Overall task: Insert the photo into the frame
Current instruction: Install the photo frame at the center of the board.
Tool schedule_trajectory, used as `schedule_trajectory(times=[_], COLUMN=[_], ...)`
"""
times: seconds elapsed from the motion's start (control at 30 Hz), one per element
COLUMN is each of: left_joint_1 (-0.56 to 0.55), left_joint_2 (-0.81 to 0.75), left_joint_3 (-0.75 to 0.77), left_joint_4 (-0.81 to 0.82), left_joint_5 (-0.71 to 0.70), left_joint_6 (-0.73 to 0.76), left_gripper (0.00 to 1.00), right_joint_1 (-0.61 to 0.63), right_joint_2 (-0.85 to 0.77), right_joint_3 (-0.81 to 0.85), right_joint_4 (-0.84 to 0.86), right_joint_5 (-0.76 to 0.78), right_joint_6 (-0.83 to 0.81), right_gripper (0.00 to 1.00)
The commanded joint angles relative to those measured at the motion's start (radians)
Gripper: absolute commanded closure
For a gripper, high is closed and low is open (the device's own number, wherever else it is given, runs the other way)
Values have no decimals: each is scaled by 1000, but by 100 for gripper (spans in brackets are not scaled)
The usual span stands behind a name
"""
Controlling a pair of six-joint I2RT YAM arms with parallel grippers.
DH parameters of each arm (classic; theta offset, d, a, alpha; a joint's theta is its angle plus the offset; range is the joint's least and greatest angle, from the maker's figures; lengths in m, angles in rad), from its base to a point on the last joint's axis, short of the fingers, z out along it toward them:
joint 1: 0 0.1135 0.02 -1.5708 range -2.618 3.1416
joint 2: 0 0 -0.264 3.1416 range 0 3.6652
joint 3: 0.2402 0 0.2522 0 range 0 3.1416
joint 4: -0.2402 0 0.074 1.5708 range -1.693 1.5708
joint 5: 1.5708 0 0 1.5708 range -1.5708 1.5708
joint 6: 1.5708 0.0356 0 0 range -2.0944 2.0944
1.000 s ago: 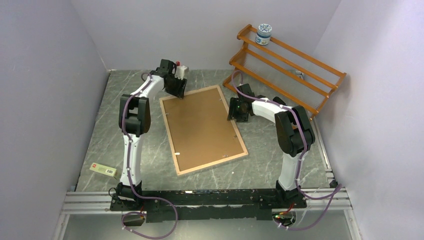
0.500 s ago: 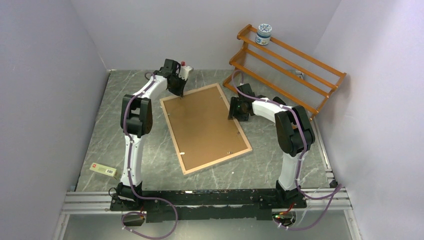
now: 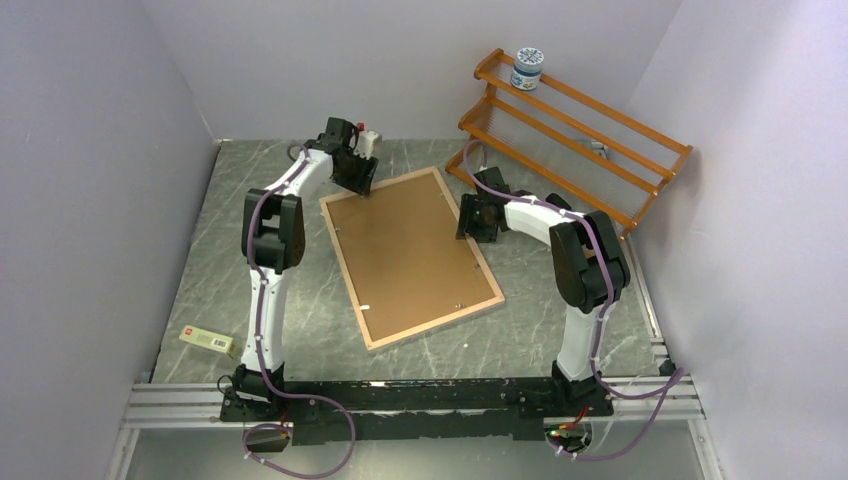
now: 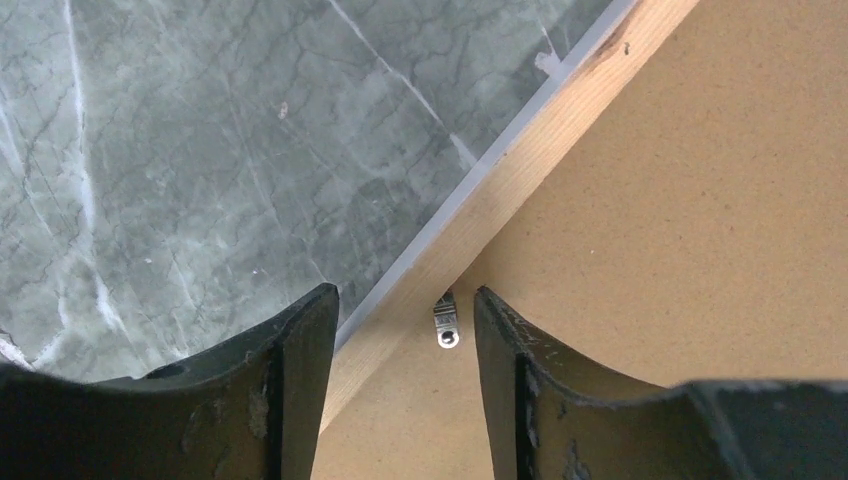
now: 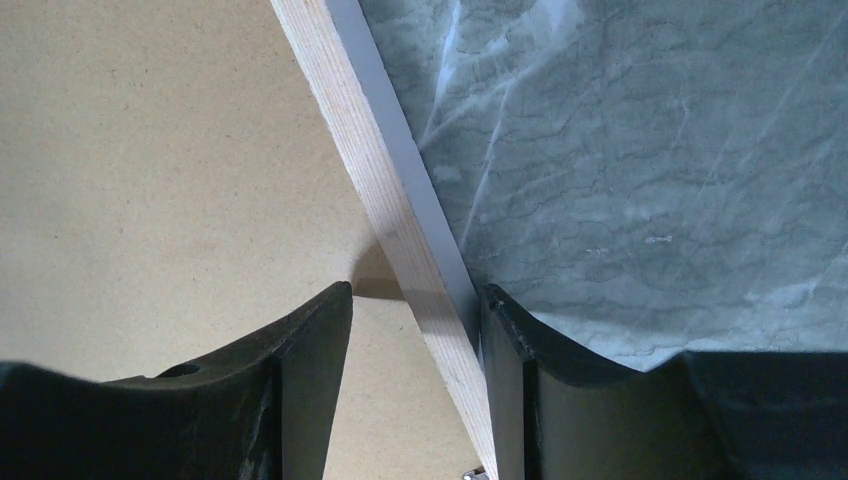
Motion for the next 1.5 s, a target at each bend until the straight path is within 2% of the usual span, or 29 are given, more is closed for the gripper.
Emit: schedule_trajectory(times=[0.0,0.1,0.27,0.4,0.5,0.57,0.8,0.97,1.13,1.3,1.47], left_joint_1=[-4,-4,-4,-4,-4,-4,-3,0,12,42,48], left_joint_2=[42,58,57,57,62,63,51,32,10,-37,-126], left_joint_3=[24,28,17,17,17,14,22,73,110,112,56], left_joint_4=[-76,-109,-150,-160,-159,-157,-155,-152,-150,-135,-107], left_joint_5=[23,-9,-29,-42,-48,-45,-32,-54,-57,13,25], left_joint_6=[-67,-69,-66,-67,-72,-72,-75,-91,-106,-142,-192], left_gripper=[42,46,61,77,96,97,95,77,66,57,47], right_joint_1=[10,10,8,10,9,9,9,8,8,8,32], right_joint_2=[16,16,29,39,46,48,34,-4,-73,-208,-336], right_joint_3=[-7,-9,-4,-3,0,0,4,42,76,30,-89], right_joint_4=[-27,-23,-24,-23,-23,-23,-25,-65,-127,-216,-334], right_joint_5=[-13,-14,-14,-14,-13,-12,-3,17,85,177,182], right_joint_6=[4,4,9,10,9,10,8,12,35,68,115], right_gripper=[46,46,46,46,46,46,46,46,43,30,17])
